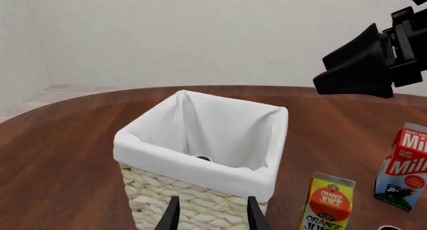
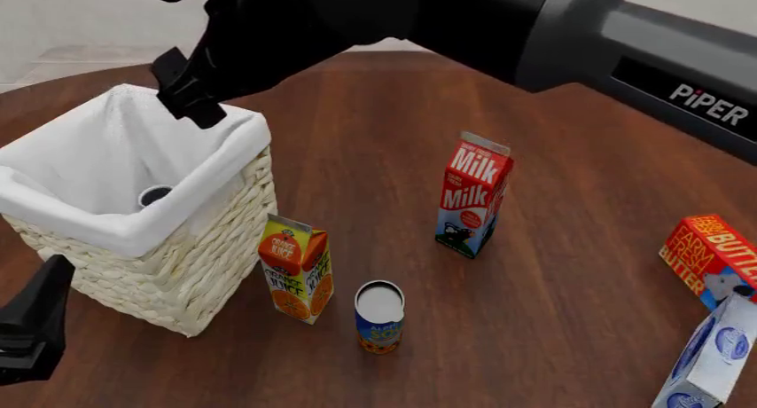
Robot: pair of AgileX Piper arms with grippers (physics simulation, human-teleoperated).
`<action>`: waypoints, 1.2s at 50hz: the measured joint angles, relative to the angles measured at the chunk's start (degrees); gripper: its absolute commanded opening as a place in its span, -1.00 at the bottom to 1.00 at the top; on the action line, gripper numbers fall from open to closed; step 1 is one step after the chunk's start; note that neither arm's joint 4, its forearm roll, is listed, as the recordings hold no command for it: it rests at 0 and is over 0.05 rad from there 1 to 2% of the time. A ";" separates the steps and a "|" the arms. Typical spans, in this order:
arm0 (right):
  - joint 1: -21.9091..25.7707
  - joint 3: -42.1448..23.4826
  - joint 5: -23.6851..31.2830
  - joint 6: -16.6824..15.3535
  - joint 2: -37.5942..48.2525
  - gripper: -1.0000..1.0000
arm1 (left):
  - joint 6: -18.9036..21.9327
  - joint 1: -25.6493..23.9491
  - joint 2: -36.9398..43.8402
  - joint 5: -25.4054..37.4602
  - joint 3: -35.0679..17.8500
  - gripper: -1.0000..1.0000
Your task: Pick up the alphabet soup and the tomato sauce, and put them in the basket.
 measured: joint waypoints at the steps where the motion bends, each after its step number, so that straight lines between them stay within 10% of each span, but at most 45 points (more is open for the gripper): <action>1: -0.08 0.29 -0.11 0.04 -0.16 1.00 | -0.02 0.00 0.00 0.00 0.00 1.00; 60: -4.26 19.75 -7.03 2.53 -9.53 1.00 | -0.20 0.03 0.01 -0.01 0.00 1.00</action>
